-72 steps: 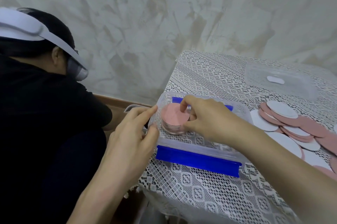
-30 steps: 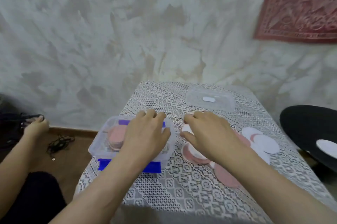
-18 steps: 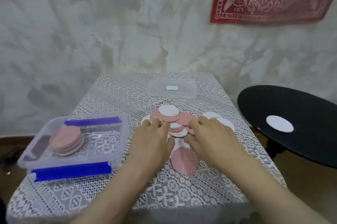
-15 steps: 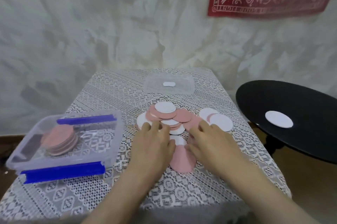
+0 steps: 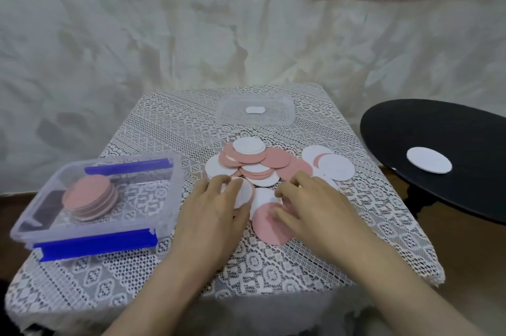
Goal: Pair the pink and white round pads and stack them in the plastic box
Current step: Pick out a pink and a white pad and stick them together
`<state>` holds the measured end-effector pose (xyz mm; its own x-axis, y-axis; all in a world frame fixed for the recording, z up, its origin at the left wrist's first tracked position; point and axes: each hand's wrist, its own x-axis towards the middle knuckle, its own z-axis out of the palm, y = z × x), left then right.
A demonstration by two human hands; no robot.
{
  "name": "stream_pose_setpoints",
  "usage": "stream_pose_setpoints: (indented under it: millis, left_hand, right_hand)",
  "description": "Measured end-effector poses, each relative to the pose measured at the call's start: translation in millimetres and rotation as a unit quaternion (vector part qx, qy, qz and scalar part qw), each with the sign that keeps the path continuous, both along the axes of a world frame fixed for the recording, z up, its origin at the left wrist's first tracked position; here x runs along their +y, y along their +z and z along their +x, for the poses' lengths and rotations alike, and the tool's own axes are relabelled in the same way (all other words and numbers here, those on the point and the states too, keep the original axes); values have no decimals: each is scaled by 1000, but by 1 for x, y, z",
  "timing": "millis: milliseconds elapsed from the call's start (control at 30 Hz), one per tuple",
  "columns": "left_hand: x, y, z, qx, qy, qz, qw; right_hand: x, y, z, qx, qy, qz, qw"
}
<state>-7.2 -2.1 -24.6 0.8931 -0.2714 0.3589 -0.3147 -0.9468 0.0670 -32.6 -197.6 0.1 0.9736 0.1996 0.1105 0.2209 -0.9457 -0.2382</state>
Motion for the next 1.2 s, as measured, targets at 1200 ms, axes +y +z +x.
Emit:
stream_pose_setpoints:
  millis: [1200]
  left_hand:
    - [16, 0, -29, 76, -54, -144, 985]
  right_hand:
    - [-5, -4, 25, 33, -50, 233, 971]
